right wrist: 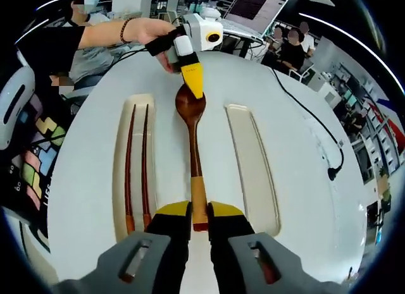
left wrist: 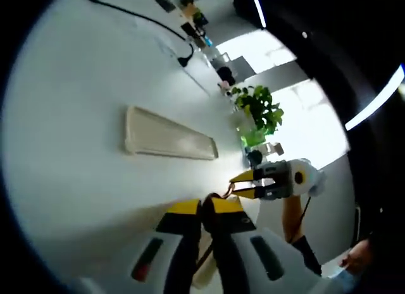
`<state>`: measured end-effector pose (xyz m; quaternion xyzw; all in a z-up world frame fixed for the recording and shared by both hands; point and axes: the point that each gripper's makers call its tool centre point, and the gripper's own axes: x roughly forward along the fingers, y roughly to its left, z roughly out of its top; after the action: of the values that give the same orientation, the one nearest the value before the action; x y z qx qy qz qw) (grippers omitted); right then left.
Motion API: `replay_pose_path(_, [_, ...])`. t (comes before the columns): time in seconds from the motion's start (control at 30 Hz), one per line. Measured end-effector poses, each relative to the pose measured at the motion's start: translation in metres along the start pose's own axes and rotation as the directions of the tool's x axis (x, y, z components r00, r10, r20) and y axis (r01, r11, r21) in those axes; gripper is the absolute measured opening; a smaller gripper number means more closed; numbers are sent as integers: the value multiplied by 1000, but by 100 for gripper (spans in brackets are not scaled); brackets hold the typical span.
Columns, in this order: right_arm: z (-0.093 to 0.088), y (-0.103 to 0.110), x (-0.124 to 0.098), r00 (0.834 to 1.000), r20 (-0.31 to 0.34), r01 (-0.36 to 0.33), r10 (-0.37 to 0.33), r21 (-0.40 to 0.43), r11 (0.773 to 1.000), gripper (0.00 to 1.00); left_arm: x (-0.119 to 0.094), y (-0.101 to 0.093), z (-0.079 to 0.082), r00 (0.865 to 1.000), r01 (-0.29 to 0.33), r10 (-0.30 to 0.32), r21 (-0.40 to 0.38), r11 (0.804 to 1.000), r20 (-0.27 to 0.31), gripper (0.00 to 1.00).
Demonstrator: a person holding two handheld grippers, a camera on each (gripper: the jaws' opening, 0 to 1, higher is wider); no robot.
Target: Arrange the utensils inside the cutlery case until each visible utensil rests in its matching compartment.
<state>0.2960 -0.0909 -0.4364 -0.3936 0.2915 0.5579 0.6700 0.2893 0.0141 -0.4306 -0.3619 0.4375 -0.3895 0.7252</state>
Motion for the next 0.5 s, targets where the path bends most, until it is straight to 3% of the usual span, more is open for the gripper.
replay_pose_path(0.2, [5,8,-14,999,-5,35,-35,-16,999,8,-6,-14,-1,1000,20,-20,26,999,13,4])
replay_pose_path(0.5, [4,20,-25,999,9,35,-34,-32,999,8,-16,-26,-7,999,41,-40,47,998,-13,4])
